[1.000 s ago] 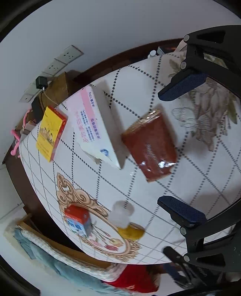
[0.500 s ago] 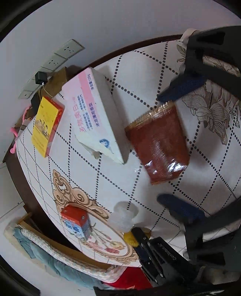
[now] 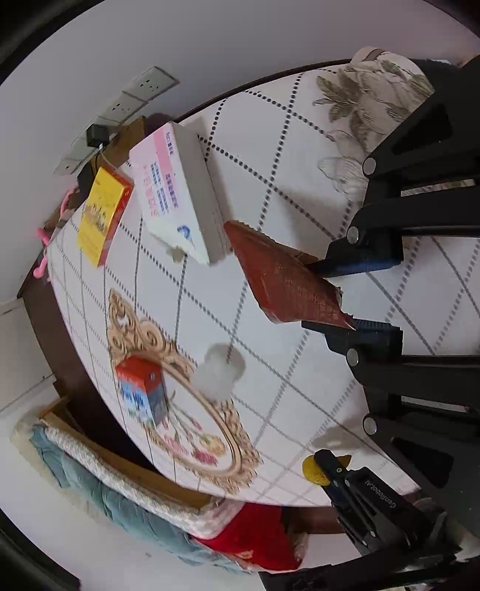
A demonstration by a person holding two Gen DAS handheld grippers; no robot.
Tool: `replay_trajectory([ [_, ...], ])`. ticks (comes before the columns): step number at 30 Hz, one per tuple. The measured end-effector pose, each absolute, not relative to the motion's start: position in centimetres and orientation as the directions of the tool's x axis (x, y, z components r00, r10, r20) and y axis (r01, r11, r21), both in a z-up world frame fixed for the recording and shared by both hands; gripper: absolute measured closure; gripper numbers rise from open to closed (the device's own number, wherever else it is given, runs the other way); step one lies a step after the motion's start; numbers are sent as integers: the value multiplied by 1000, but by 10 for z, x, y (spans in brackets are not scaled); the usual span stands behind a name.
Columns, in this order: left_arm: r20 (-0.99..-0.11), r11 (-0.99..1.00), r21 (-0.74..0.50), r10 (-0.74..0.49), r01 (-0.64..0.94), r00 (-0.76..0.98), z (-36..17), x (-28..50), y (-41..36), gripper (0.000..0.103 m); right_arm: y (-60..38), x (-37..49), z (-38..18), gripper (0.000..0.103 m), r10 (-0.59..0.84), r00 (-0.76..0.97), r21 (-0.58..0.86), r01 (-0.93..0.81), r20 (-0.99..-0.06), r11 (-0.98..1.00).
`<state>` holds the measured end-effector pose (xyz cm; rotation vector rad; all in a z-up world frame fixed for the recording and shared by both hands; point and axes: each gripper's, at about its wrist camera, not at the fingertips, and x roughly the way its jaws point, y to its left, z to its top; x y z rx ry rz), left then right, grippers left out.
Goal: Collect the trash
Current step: 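Grasp the lemon with the left gripper while the right grasps the brown packet, then carry the lemon and brown packet over the bin and release them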
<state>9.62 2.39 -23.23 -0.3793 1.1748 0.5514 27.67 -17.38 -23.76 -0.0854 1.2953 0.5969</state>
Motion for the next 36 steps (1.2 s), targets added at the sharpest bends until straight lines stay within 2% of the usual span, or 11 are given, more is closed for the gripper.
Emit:
replay_trajectory([
  [2, -928, 804, 17, 234, -594, 290, -220, 82, 25, 77, -172, 267, -229, 88, 391, 142, 284, -476, -909, 833],
  [12, -866, 751, 13, 339, -660, 368, -157, 23, 67, 77, -133, 212, -170, 89, 502, 122, 335, -609, -856, 719],
  [20, -816, 649, 7, 444, -761, 371, -105, -54, 119, 77, -58, 153, -121, 89, 587, 60, 345, -759, -807, 552],
  [29, -808, 477, 23, 527, -879, 264, -95, -150, 188, 77, 53, 72, -104, 89, 597, -38, 295, -893, -802, 339],
  [36, -837, 367, -2, 508, -930, 202, -127, -204, 246, 77, 141, 6, -127, 89, 539, -140, 298, -929, -830, 218],
])
